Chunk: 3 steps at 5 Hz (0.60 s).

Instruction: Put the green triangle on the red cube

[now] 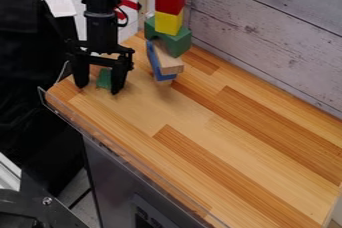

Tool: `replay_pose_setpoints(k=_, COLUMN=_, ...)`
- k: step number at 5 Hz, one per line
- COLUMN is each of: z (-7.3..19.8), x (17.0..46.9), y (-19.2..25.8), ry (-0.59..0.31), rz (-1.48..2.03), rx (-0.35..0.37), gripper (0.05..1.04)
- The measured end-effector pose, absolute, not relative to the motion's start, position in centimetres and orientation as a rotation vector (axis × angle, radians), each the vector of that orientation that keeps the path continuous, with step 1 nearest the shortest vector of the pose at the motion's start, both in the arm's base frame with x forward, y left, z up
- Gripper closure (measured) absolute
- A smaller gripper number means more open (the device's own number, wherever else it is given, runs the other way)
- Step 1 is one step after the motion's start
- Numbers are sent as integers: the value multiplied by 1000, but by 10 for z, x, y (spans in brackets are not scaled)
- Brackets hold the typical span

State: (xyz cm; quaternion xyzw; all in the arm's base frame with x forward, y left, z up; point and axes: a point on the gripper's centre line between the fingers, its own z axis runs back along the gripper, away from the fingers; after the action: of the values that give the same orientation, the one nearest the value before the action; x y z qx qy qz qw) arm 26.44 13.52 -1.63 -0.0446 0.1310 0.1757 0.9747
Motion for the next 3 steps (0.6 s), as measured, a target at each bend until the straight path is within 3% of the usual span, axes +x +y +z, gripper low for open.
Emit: replay_pose_setpoints(k=3, z=-17, x=272, y=137, ry=252, rz=364, rx=-83, gripper=98)
